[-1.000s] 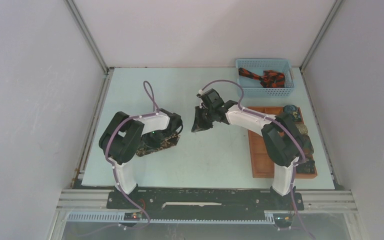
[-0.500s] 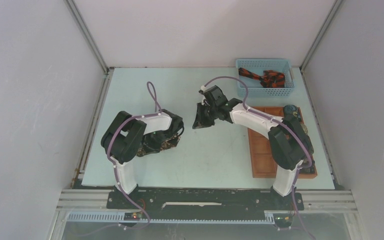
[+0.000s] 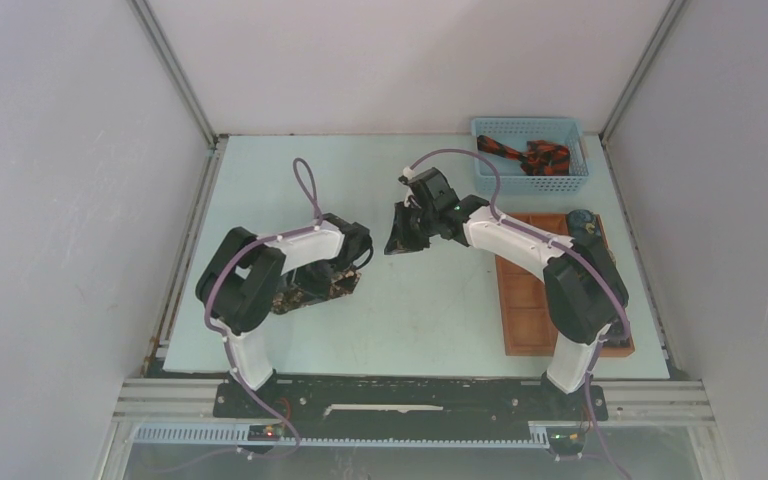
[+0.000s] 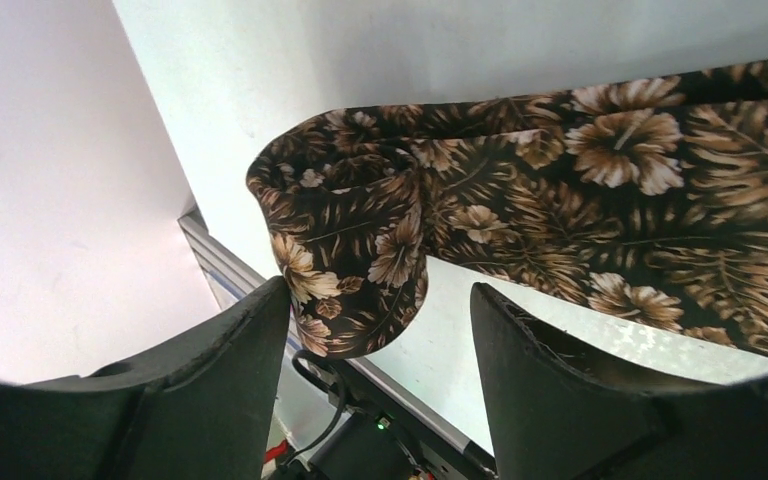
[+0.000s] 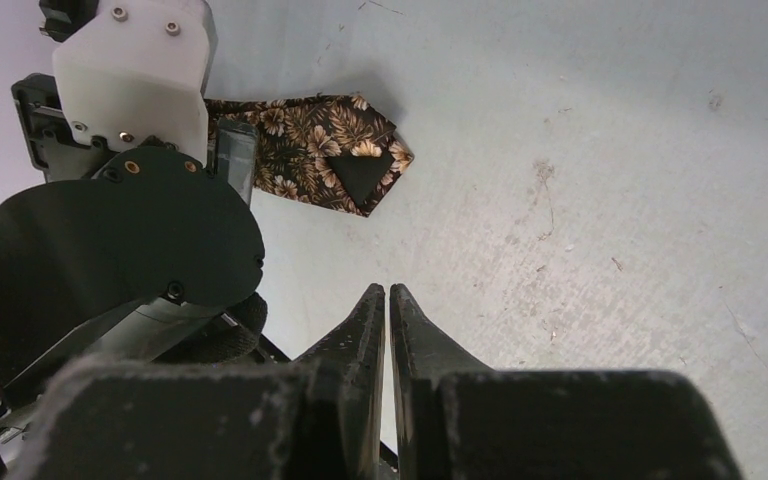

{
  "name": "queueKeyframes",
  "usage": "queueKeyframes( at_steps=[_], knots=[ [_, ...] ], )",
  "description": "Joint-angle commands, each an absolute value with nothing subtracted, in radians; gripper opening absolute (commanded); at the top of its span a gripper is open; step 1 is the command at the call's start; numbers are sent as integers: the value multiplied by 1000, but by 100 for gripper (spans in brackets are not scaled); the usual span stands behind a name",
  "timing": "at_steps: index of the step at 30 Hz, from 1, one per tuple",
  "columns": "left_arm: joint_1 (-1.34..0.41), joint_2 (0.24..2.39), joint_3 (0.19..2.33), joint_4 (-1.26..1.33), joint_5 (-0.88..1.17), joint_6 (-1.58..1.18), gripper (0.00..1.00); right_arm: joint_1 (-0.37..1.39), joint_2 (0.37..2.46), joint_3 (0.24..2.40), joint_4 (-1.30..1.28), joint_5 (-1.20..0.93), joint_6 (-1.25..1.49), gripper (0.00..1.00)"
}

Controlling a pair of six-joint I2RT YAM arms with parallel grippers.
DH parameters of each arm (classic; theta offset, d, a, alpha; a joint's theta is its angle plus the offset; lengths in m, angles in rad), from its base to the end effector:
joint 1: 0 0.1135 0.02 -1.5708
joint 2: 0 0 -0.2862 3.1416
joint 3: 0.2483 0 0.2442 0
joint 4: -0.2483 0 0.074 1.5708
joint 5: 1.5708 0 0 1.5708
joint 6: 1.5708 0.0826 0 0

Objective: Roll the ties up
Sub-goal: Roll the tie at the center of the board.

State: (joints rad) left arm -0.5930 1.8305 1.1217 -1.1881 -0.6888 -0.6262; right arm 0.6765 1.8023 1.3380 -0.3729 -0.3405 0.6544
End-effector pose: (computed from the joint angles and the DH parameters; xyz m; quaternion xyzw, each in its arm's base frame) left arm 0.2517 -0.1063 0.1511 0.0394 0.9296 0.3606 0.0655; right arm 0.3148 0.2881 0.2269 -0.0709 0.9193 0.3426 0.1804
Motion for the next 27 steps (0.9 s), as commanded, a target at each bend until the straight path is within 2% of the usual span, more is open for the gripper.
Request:
queueKeyframes(
  at_steps=[1, 16, 27],
  knots=[
    [-604, 1783, 1135, -1126, -601, -601, 69, 672, 1754, 1374, -366, -339, 653, 8],
    [-606, 1699, 1154, -1007, -449, -583, 67, 673, 1740, 1374, -368, -341, 655, 8],
    [-569, 1439, 1104, -958, -419, -570, 66, 715, 1752, 1391, -323, -375, 658, 8]
  ],
)
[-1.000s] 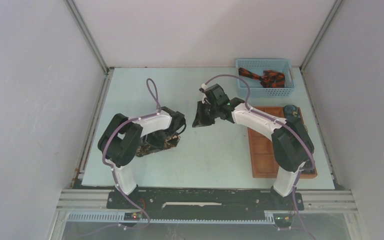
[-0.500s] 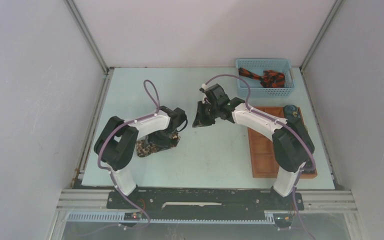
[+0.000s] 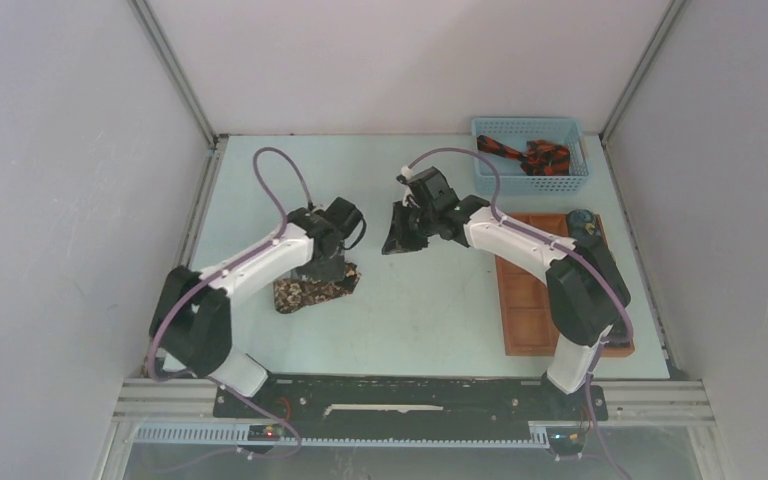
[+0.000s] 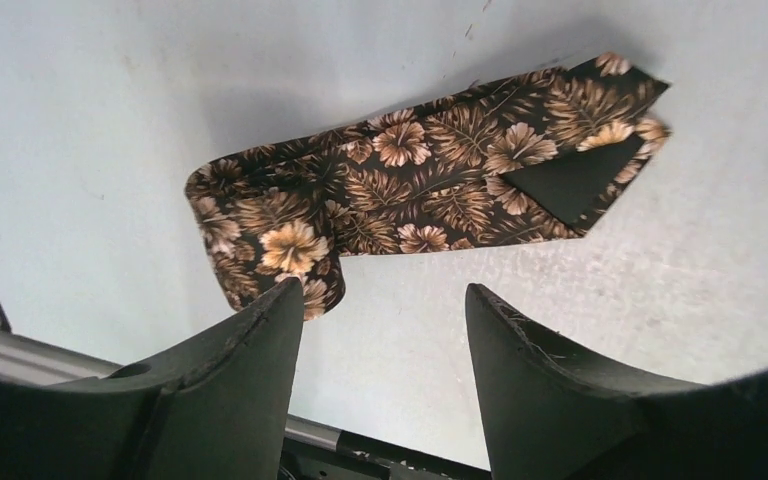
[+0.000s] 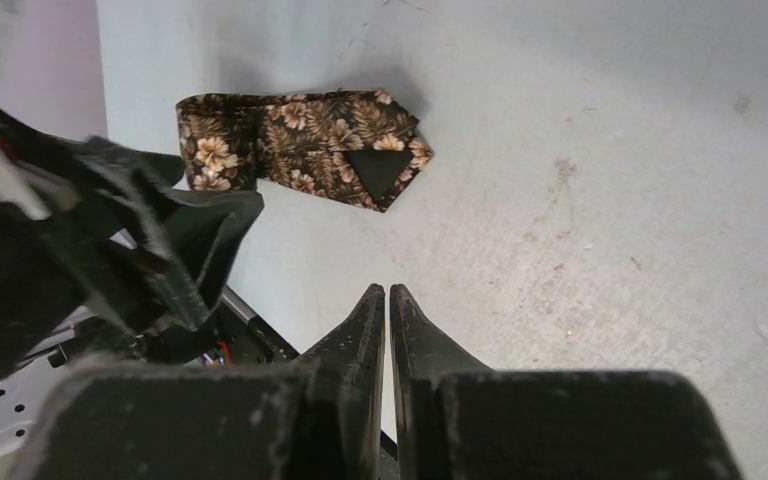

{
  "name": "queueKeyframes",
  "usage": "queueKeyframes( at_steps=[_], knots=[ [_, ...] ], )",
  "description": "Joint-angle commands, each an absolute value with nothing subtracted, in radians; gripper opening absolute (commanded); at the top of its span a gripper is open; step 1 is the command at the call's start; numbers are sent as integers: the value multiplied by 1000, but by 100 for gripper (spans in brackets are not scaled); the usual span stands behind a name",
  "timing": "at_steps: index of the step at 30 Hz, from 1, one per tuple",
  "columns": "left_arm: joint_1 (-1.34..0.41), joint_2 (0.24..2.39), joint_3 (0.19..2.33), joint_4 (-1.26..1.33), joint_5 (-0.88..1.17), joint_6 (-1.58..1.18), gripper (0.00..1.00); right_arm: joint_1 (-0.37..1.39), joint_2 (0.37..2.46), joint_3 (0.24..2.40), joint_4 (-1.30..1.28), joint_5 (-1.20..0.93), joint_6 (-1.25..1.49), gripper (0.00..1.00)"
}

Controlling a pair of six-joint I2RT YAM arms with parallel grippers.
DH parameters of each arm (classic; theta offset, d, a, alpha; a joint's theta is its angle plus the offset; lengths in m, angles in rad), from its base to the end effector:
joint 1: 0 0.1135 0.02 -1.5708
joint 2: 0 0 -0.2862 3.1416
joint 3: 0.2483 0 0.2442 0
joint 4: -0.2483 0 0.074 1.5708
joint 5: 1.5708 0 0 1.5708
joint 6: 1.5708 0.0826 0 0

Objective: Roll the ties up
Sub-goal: Roll the tie at the center of the board.

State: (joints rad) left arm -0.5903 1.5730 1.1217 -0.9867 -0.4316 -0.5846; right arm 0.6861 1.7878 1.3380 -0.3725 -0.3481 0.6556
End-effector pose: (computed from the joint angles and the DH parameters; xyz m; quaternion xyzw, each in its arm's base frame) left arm 0.2515 -0.1269 0.2028 -0.0114 0.9747 0.1419 0.1724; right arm 0.3103 0.2905 0.2330 -0.0773 0.9156 0.3501 0.1818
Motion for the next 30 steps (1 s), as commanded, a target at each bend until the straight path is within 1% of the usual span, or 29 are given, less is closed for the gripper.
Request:
queueKeyframes(
  at_steps=[1, 7, 12, 19, 23, 25, 30],
  knots=[
    [-553, 1399, 1091, -953, -419, -573, 66, 724, 1759, 1402, -323, -377, 656, 8],
    [-401, 1123, 920, -876, -360, -617, 66, 788, 1837, 1498, -324, -404, 655, 8],
    [-263, 964, 706, -751, -269, -655, 69, 848, 1923, 1623, -371, -420, 642, 8],
    [-187, 874, 558, -611, -201, -701, 73, 877, 1974, 1668, -404, -433, 632, 8],
    [-173, 826, 496, -551, -229, -705, 82, 878, 1981, 1668, -425, -430, 617, 8],
    [-161, 821, 474, -526, -225, -699, 84, 879, 1986, 1670, -428, -431, 615, 8],
    [-142, 886, 455, -488, -219, -692, 83, 877, 1996, 1676, -434, -430, 613, 8]
  ],
)
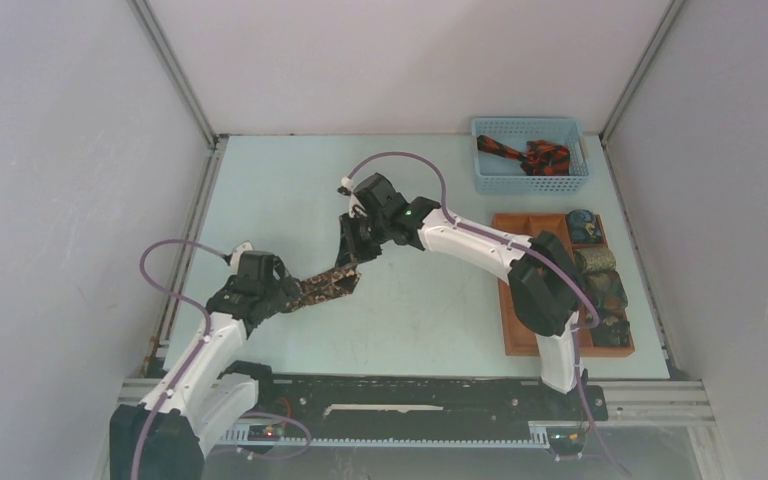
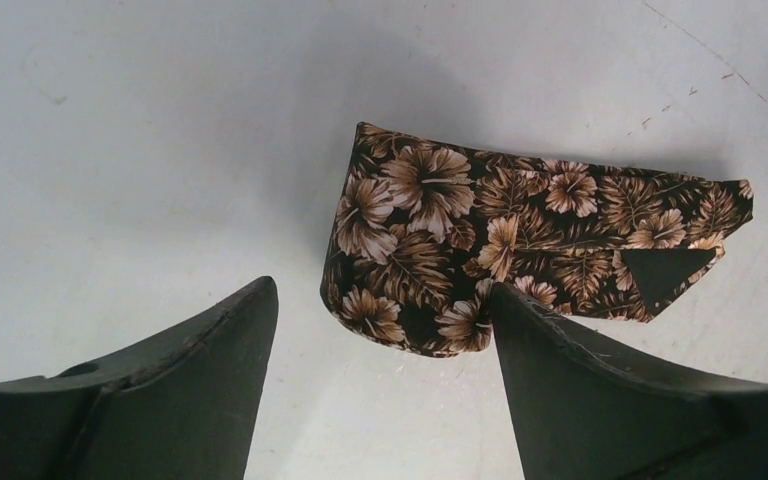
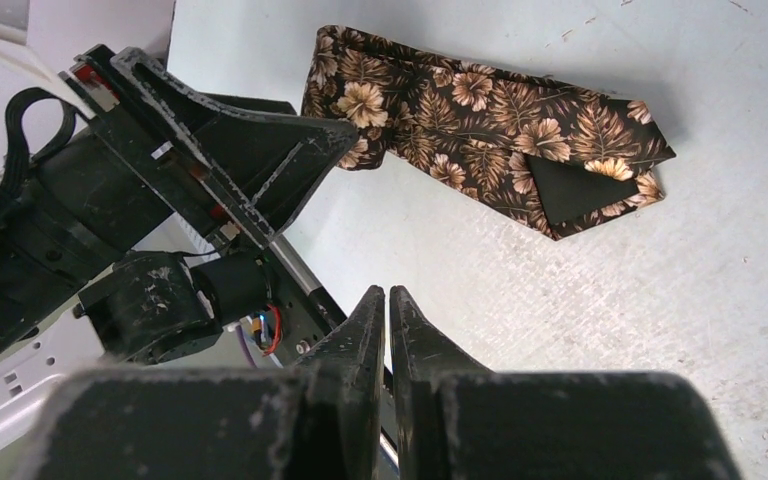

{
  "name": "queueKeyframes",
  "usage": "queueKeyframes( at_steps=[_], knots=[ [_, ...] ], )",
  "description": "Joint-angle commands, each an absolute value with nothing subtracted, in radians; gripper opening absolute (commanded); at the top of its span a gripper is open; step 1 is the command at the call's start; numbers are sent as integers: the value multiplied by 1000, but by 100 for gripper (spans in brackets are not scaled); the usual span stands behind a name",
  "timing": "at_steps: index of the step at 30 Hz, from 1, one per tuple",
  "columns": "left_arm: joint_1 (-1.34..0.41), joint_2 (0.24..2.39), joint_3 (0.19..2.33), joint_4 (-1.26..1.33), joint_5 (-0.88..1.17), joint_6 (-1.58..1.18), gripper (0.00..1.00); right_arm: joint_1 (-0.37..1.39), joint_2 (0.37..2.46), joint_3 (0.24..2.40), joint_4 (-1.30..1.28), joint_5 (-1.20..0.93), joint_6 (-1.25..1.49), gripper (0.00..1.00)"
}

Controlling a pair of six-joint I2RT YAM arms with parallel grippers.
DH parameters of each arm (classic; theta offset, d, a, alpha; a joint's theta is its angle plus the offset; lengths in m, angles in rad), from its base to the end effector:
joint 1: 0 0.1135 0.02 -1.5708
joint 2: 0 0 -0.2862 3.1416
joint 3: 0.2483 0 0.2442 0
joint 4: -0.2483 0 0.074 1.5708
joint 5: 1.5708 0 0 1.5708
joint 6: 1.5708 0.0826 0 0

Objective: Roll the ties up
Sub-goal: Roll the tie at the center of the board.

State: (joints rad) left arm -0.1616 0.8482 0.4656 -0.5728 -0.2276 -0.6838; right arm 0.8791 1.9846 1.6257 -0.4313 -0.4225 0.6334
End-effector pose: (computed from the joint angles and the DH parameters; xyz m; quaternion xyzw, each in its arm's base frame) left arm 0.1628 -0.0077 0.1693 -0.2776 0.9059 -0.0247 0.3188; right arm 0.2819 0.3935 0.2425 -0.1900 0.8876 0.3963 0.1375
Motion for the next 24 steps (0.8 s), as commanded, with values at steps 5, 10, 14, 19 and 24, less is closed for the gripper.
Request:
queueKeyframes(
  at_steps=[5, 10, 14, 19, 24],
  knots=[
    [-130, 935, 410, -412, -164, -688, 80, 872, 2004, 1676, -435, -429, 612, 8],
    [-129, 962, 403, -379, -139, -676, 78, 865, 2012, 1674, -431, -432, 614, 8],
    [-135, 1018, 419, -370, -121, -665, 73, 862, 2016, 1673, -423, -435, 618, 8],
    [-187, 1045, 446, -391, -178, -666, 61, 855, 2010, 1656, -415, -437, 619, 7],
    [-266, 1102, 522, -470, -279, -662, 53, 836, 1979, 1604, -382, -440, 625, 7]
  ],
)
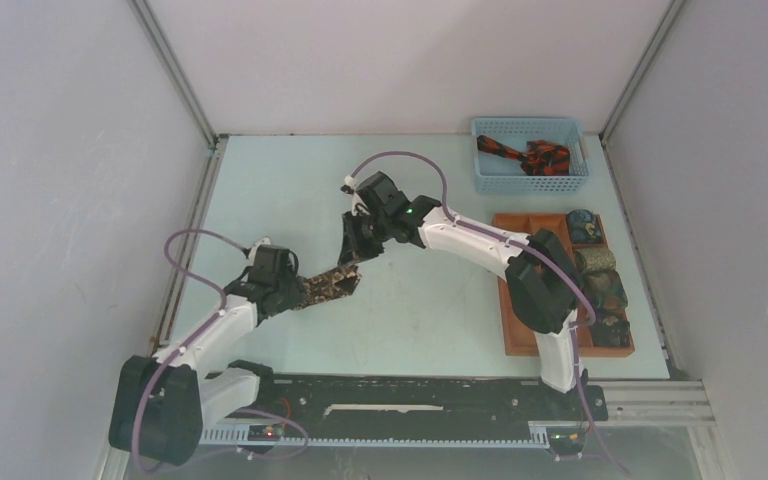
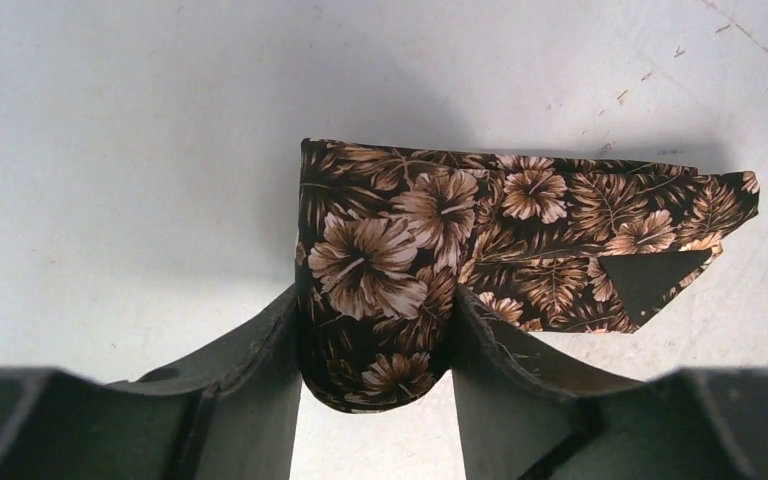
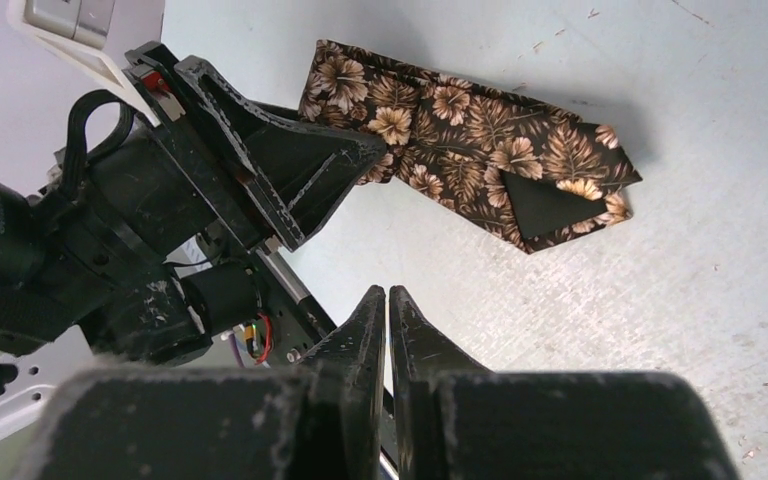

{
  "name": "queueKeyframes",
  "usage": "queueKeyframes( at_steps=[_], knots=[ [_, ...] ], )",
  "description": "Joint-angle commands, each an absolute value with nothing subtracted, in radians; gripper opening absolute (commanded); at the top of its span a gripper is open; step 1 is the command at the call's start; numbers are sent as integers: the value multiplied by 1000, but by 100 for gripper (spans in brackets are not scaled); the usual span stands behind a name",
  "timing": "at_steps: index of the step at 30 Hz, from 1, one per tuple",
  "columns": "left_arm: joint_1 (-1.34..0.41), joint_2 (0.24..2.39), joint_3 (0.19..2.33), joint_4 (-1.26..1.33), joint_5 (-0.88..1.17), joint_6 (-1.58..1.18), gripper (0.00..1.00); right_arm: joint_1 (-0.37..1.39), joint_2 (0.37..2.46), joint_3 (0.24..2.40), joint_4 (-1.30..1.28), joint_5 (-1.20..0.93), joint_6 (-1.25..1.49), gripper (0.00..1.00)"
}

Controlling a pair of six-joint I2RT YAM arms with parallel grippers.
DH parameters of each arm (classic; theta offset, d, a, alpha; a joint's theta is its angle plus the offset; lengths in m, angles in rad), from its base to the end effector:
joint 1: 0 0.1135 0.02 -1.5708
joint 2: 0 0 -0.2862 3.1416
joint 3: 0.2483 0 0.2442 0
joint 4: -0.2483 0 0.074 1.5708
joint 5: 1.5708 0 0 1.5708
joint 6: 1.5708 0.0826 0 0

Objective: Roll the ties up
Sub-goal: Roll the tie at the center of the board.

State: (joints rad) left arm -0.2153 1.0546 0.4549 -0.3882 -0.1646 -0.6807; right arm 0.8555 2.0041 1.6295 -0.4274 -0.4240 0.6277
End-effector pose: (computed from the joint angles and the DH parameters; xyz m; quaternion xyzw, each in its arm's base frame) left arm 0.1920 -0.0281 0.1485 -0.2431 0.9234 -0.0531 0.2922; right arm 0.2932 0.3893 0.2352 -0.1814 0.8914 0.3915 0.1386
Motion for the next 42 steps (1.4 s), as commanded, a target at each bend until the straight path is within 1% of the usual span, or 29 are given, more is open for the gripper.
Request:
queueKeyframes(
  at_steps=[1, 9, 12, 16, 24, 31, 42],
  knots=[
    [-284, 1118, 540, -486, -300, -659, 52, 831, 1972, 1595, -377, -440, 625, 8],
    [-467, 1319, 725, -647, -506, -642, 51, 774, 1916, 1508, -359, -432, 624, 7],
    [-503, 1429, 791, -696, -517, -616, 50, 743, 1890, 1467, -357, -425, 628, 7],
    [-578, 1575, 884, -793, -624, -621, 48, 703, 1844, 1424, -358, -425, 622, 6],
    [-701, 1713, 992, -930, -748, -694, 49, 650, 1780, 1368, -370, -425, 609, 6],
    [-780, 1799, 1046, -991, -774, -748, 50, 633, 1749, 1347, -384, -421, 601, 5],
    [-873, 1886, 1134, -1017, -748, -759, 58, 621, 1715, 1333, -405, -411, 597, 6]
  ],
)
